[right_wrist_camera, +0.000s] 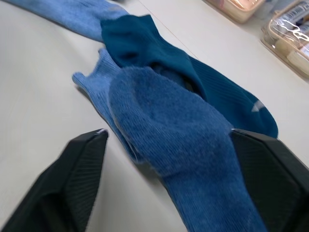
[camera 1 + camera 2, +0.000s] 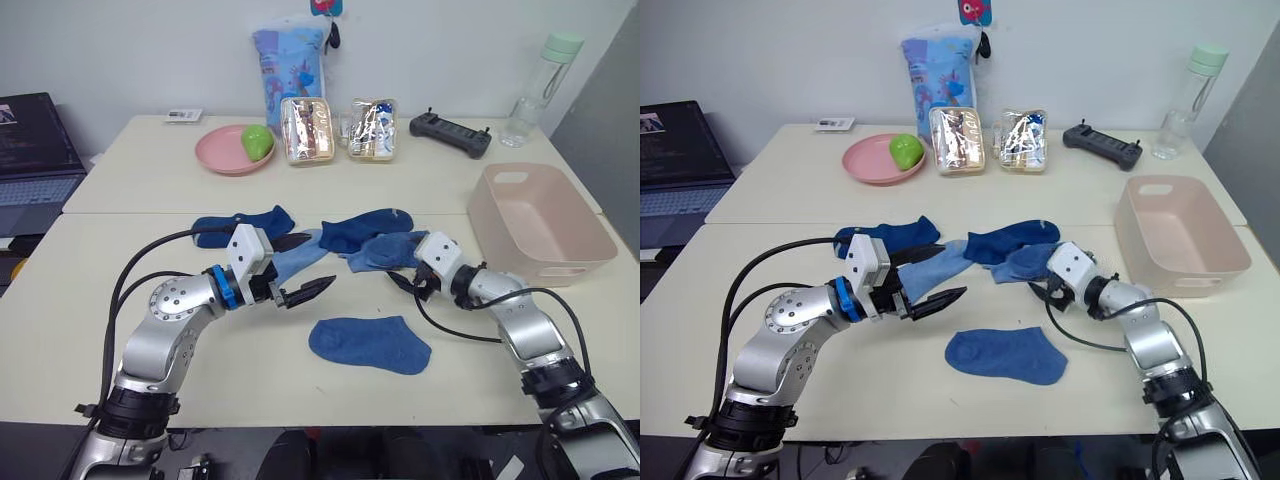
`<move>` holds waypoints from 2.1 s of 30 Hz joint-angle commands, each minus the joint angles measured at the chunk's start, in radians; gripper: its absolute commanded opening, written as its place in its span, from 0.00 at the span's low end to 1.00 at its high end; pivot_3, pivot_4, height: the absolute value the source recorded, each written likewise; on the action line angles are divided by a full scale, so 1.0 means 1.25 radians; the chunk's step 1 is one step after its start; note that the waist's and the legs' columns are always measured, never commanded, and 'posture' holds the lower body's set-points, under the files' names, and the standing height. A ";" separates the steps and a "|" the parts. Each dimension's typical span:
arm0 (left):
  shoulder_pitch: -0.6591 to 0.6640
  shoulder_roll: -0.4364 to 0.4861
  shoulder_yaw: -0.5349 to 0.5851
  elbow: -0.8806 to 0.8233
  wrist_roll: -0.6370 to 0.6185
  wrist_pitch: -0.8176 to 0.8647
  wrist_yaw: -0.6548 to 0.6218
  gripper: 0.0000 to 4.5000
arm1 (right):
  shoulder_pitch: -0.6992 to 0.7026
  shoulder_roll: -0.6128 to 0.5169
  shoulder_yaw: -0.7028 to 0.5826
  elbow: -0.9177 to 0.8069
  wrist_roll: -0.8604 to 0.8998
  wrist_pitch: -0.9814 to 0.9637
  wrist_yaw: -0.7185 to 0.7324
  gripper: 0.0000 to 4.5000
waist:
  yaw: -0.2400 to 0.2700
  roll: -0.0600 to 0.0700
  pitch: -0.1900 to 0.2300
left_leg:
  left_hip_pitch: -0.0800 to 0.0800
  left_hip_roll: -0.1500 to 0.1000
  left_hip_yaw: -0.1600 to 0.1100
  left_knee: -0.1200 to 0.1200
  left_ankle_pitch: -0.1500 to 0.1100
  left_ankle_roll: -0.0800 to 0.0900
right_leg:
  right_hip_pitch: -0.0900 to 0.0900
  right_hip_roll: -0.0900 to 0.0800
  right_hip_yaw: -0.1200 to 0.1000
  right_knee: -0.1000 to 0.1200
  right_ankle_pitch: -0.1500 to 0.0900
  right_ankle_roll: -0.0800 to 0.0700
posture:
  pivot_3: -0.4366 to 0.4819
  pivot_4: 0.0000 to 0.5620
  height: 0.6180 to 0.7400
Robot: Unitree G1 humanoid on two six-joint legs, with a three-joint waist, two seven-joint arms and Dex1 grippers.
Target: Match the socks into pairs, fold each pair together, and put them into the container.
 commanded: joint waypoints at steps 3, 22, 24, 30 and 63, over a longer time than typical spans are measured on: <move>0.014 -0.001 0.010 -0.034 -0.004 -0.009 0.009 1.00 | -0.022 0.001 -0.035 -0.006 0.033 -0.028 0.020 0.48 | 0.000 0.000 0.000 | 0.000 0.000 0.000 0.000 0.000 0.000 | 0.000 0.000 0.000 0.000 0.000 0.000 | 0.48 0.27 1.00; 0.021 0.037 0.016 -0.046 -0.068 0.110 -0.025 1.00 | 0.081 -0.086 0.029 -0.268 0.104 -0.005 0.192 0.01 | 0.000 0.000 0.000 | 0.000 0.000 0.000 0.000 0.000 0.000 | 0.000 0.000 0.000 0.000 0.000 0.000 | 0.48 0.27 1.00; 0.015 0.049 0.023 -0.035 -0.074 0.122 -0.034 1.00 | 0.095 -0.089 0.043 -0.309 0.114 0.020 0.202 0.01 | 0.000 0.000 0.000 | 0.000 0.000 -0.001 0.000 0.000 0.000 | 0.000 0.000 0.000 0.000 0.000 0.000 | 0.48 0.27 1.00; -0.005 0.085 0.022 -0.010 -0.085 0.158 -0.074 1.00 | 0.106 -0.065 0.087 -0.330 0.111 0.063 0.200 0.01 | 0.000 0.000 0.000 | 0.001 0.000 -0.001 0.000 0.000 0.000 | 0.000 0.000 -0.001 0.001 0.000 0.000 | 0.48 0.27 1.00; -0.085 -0.085 -0.132 0.211 0.129 0.073 0.010 0.74 | 0.073 -0.098 -0.105 -0.107 0.241 0.277 0.127 0.62 | 0.002 0.000 0.000 | 0.000 0.000 0.000 0.000 0.000 0.000 | 0.000 0.000 0.000 0.000 0.000 0.000 | 0.48 0.27 1.00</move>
